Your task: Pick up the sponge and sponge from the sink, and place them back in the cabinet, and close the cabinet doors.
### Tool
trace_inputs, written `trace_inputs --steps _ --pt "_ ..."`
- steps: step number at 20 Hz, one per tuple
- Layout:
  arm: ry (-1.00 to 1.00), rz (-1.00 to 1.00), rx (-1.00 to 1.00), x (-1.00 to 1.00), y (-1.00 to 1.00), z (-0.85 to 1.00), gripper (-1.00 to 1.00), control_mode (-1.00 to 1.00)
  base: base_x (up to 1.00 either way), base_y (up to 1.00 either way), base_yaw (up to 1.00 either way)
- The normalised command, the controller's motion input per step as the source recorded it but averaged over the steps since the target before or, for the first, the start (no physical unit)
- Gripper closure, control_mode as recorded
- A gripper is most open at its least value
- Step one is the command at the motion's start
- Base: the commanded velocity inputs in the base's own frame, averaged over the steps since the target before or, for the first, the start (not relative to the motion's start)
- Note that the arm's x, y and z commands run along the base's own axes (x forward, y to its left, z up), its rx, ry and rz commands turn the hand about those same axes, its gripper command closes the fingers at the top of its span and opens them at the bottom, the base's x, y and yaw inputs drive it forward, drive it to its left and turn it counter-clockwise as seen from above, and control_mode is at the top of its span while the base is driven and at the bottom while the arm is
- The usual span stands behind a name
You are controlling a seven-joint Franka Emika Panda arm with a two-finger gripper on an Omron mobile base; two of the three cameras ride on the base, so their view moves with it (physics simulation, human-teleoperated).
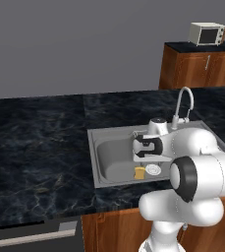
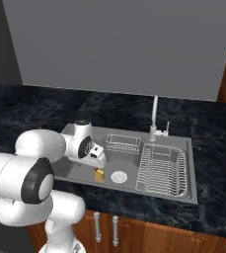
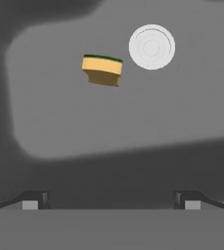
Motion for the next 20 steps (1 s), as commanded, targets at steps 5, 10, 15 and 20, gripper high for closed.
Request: trace_inputs --steps 5,10,15,20 --pt "0.0 0.0 0.0 0.09 0.0 0.0 -1.0 -1.0 0.0 0.0 0.0" --pt "0.0 0.0 0.0 0.13 0.0 0.0 -1.0 -1.0 0.0 0.0 0.0" --pt "0.0 0.0 0.0 0.1 0.0 0.0 -1.0 -1.0 0.0 0.0 0.0" --pt "0.0 0.0 0.0 0.1 0.0 0.0 -1.0 -1.0 0.0 0.0 0.0"
